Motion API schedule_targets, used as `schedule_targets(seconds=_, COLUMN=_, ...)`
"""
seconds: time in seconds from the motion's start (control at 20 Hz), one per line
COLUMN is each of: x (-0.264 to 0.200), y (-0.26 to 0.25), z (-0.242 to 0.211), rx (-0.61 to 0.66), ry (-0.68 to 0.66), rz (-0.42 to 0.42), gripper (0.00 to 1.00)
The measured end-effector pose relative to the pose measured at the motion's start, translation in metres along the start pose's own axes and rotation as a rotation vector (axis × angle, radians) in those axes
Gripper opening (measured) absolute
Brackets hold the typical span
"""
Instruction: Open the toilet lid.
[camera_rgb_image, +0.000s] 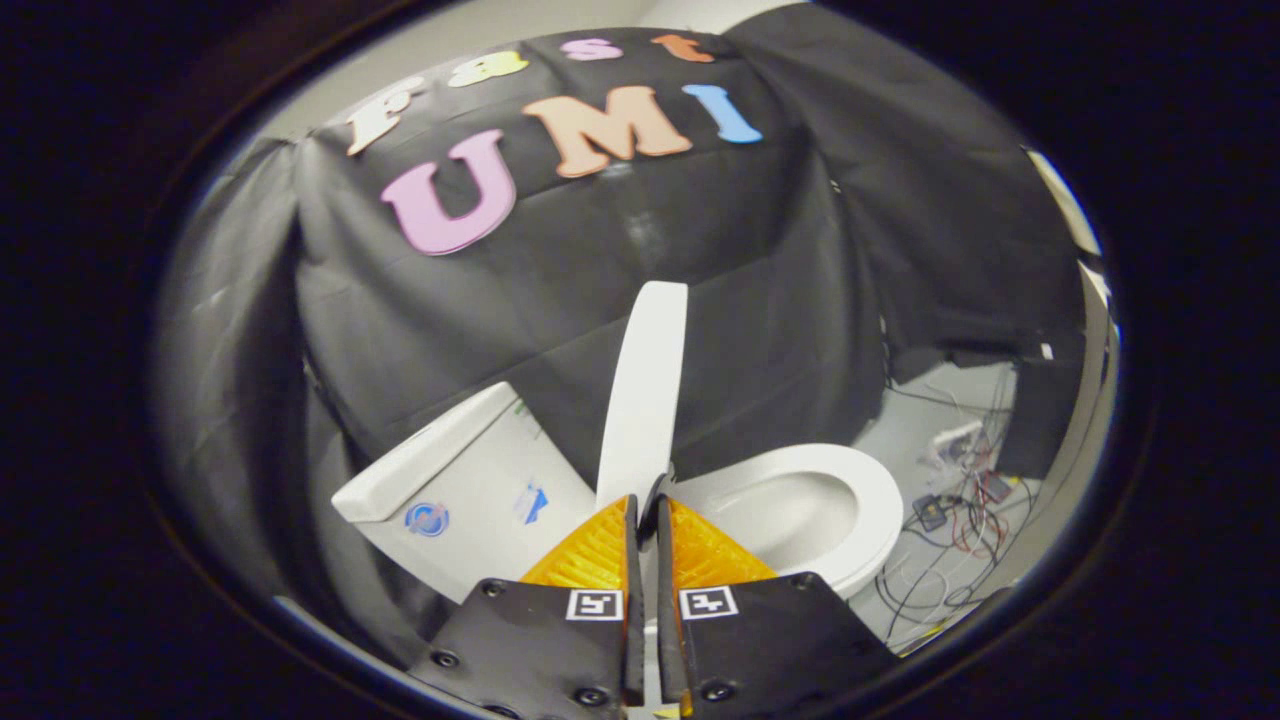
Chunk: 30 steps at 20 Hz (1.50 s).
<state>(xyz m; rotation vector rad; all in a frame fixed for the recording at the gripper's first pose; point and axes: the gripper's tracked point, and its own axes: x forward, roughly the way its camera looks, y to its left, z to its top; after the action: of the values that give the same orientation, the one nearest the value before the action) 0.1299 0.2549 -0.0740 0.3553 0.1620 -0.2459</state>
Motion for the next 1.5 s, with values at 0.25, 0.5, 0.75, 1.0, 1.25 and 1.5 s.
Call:
schedule_targets(seconds=0.25, x=0.004, y=0.056, z=0.004, rx=-0.122, ry=-0.001, rz=0.146, gripper=0.11)
schedule_targets(seconds=0.5, x=0.011, y=0.104, z=-0.003, rx=-0.19, ry=0.006, rz=0.272, gripper=0.12)
schedule_targets(seconds=0.75, x=0.017, y=0.142, z=-0.016, rx=-0.232, ry=0.031, rz=0.376, gripper=0.12)
schedule_targets(seconds=1.0, x=0.024, y=0.172, z=-0.029, rx=-0.281, ry=0.071, rz=0.457, gripper=0.13)
schedule_targets(seconds=1.25, x=0.025, y=0.176, z=-0.03, rx=-0.299, ry=0.075, rz=0.487, gripper=0.13)
schedule_targets(seconds=1.5, x=0.019, y=0.181, z=-0.013, rx=-0.325, ry=0.032, rz=0.522, gripper=0.51)
